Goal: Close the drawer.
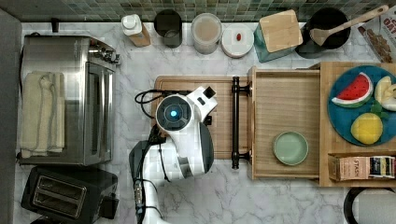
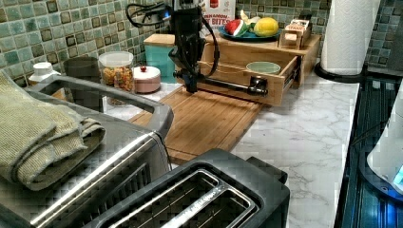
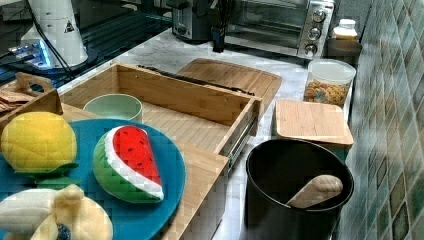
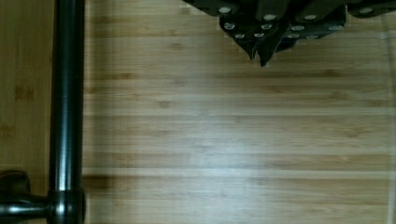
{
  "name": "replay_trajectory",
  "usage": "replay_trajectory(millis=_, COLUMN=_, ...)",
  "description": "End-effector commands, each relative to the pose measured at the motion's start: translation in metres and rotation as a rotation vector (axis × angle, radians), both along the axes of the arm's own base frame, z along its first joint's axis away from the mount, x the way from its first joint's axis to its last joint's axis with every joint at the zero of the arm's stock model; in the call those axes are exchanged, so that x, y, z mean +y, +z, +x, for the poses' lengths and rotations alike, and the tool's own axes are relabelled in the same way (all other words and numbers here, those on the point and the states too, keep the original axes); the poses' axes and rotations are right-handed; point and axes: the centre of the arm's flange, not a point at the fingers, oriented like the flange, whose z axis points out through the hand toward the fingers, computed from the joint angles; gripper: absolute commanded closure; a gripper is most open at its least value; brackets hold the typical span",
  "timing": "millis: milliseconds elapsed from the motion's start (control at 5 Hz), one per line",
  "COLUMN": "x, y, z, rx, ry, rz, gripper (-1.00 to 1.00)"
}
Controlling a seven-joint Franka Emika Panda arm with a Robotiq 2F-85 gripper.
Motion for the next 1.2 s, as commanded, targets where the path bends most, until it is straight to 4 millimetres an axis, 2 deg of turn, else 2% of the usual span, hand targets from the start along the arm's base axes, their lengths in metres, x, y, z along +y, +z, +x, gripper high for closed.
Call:
replay_trajectory(millis=200, x=-0.034, y=-0.033, z=0.013, rx=-0.039, ry=-0.005, rz=-0.071, gripper=1.00)
replay_trajectory(millis=400, x=-0.038, y=-0.040, z=0.022, rx=-0.013, ry=0.015, rz=-0.096, gripper=1.00)
replay_trajectory(millis=600, x=-0.046, y=-0.047, z=0.021, rx=-0.040, ry=0.049, rz=-0.082, gripper=1.00)
replay_trajectory(millis=800, x=-0.056, y=-0.043, z=0.017, rx=-0.054, ry=0.048, rz=-0.096, gripper=1.00)
replay_trajectory(millis=1200, x=-0.099, y=-0.036, z=0.023, rx=-0.090, ry=0.084, rz=-0.065, gripper=1.00)
